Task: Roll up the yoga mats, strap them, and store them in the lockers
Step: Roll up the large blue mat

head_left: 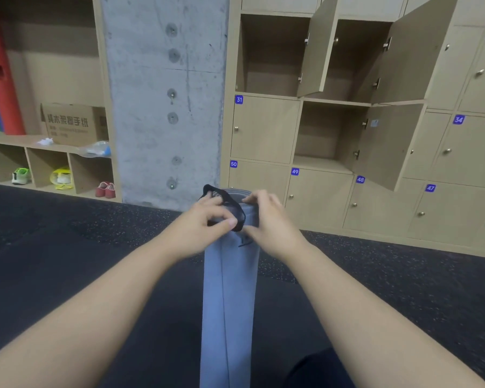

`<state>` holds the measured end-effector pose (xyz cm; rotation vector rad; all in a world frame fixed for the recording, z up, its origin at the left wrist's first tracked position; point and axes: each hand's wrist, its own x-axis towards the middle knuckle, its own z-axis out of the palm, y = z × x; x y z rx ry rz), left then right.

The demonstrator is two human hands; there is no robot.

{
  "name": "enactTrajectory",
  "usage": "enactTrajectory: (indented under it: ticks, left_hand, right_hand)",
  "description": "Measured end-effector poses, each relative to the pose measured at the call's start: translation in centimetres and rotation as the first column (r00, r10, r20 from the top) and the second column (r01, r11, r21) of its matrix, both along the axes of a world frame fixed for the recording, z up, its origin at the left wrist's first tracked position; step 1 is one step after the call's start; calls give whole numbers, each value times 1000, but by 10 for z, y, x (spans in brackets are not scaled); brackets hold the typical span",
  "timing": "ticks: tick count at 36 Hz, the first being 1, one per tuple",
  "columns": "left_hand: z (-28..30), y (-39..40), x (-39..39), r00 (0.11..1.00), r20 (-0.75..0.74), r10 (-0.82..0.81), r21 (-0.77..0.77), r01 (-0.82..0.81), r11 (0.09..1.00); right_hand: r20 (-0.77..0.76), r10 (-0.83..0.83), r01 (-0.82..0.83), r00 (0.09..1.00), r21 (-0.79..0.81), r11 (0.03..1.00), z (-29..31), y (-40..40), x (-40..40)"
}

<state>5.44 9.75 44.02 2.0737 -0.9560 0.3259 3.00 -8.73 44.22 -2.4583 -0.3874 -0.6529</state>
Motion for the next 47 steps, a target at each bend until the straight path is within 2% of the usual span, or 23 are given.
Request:
enactTrajectory:
  ticks: [4, 7, 11, 21, 28, 31, 38, 43, 47]
  left_hand:
    - [-9, -3, 9, 998, -3, 55, 64, -55, 996]
    - [-9, -4, 9, 995, 64, 71, 95, -77, 993]
    - [-5, -12, 2, 976, 104, 193, 44, -198, 979]
    - [-3, -25, 2, 948, 124, 292, 102, -305, 947]
    - [-4, -27, 5, 938, 131, 320, 49, -329, 943]
    - [-4, -30, 3, 941, 128, 314, 58, -324, 944]
    - [1, -34, -3, 938, 175, 300, 101, -320, 942]
    - [4, -29, -4, 937, 175, 303, 137, -328, 935]
    - [7, -28, -7, 928, 195, 319, 185, -354, 917]
  right_hand:
    - [30, 6, -6, 1000, 29, 1000, -6, 4, 3]
    - [7, 8, -8, 1000, 67, 998, -7, 2, 5]
    - [-5, 24, -23, 1000, 111, 994, -7, 2, 2]
    - [55, 56, -56, 997, 5, 998, -12, -2, 1]
    - [87, 122, -116, 989, -69, 991, -7, 1, -12]
    - [124, 80, -69, 989, -91, 994, -10, 2, -10]
    - [144, -153, 173, 978, -143, 974, -2, 18, -15]
    - [204, -126, 155, 971, -137, 978, -6, 19, -21]
    - [260, -198, 239, 945, -139, 961, -12, 19, -25]
